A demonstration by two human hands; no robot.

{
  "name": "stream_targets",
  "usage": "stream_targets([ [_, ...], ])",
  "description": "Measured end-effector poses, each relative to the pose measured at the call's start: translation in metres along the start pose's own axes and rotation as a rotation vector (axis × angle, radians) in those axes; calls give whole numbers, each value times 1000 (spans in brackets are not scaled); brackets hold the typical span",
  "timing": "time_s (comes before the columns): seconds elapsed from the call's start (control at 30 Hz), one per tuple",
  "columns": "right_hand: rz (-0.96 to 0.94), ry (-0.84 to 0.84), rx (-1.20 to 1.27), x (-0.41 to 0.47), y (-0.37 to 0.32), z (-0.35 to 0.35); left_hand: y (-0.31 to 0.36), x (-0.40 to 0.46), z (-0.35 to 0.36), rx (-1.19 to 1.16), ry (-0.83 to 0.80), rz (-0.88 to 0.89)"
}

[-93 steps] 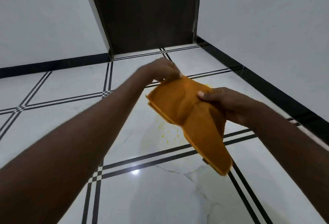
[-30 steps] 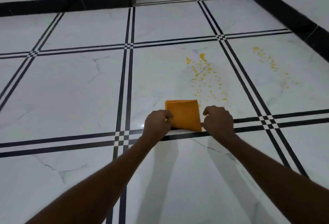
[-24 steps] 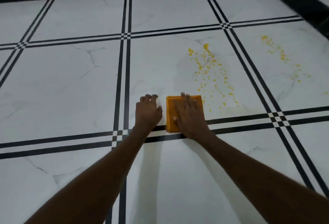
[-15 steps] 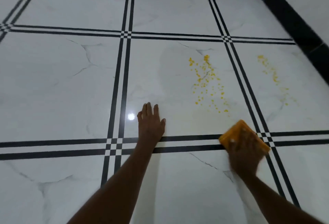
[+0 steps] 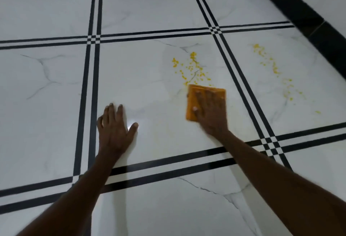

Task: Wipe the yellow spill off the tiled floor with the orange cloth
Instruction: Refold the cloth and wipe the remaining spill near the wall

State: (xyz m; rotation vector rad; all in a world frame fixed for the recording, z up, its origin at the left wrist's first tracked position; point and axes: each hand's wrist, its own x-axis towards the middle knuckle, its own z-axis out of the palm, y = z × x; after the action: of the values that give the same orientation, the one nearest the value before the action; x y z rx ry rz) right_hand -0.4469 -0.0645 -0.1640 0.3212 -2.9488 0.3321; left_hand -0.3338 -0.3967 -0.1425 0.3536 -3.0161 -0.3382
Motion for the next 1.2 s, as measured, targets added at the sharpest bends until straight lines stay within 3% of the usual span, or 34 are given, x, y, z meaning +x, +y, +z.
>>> stream_targets([
  [0.1, 521, 176, -58, -52, 44, -25, 0, 12, -3, 0, -7, -23],
  [0.17, 836, 192, -50, -94, 1, -29, 11, 18, 1, 16, -35, 27],
  [0.2, 864, 179, -43, -111, -35, -26, 18, 20, 4, 30, -48, 72],
  [0.27, 630, 121, -30, -128, -103, -17, 25, 20, 11, 69, -55, 135],
  [0.33, 186, -9, -1, -114, -132, -5, 22, 18, 13, 99, -38, 139],
  [0.4, -156, -89, -3, -59, -106, 3, 19, 19, 16, 101, -19, 149],
  [0.43, -226, -86, -18, -30, -82, 5, 19, 19, 16, 98, -3, 155],
  [0.47, -206, -68, -28, -3, -54, 8, 18, 18, 16, 95, 12, 158],
  [0.6, 241, 102, -161, 24, 62, -12, 20, 20, 19, 82, 41, 156],
  [0.67, 462, 134, -133, -13, 62, -25, 21, 21, 18, 84, 47, 148],
  [0.73, 714, 153, -98, -64, 5, -30, 23, 20, 17, 82, 39, 142],
  [0.77, 719, 147, -76, -89, -34, -28, 24, 19, 16, 83, 37, 140],
  [0.8, 606, 123, -40, -109, -70, -25, 25, 19, 16, 86, 34, 138],
  [0.87, 196, -45, 40, -122, -116, -16, 25, 19, 15, 89, 13, 140],
  [0.93, -177, -158, 41, -73, -100, -8, 22, 20, 15, 89, 0, 139],
  [0.97, -271, -150, 22, -41, -82, -3, 23, 20, 15, 81, -3, 140],
  [1.0, -261, -114, -3, -12, -63, 7, 22, 21, 14, 68, 7, 130],
  [1.1, 127, 51, -59, 32, 2, 9, 22, 40, 9, 35, 72, 91],
  [1.2, 509, 141, -64, 5, -13, -3, 16, 84, 6, 18, 92, 32],
])
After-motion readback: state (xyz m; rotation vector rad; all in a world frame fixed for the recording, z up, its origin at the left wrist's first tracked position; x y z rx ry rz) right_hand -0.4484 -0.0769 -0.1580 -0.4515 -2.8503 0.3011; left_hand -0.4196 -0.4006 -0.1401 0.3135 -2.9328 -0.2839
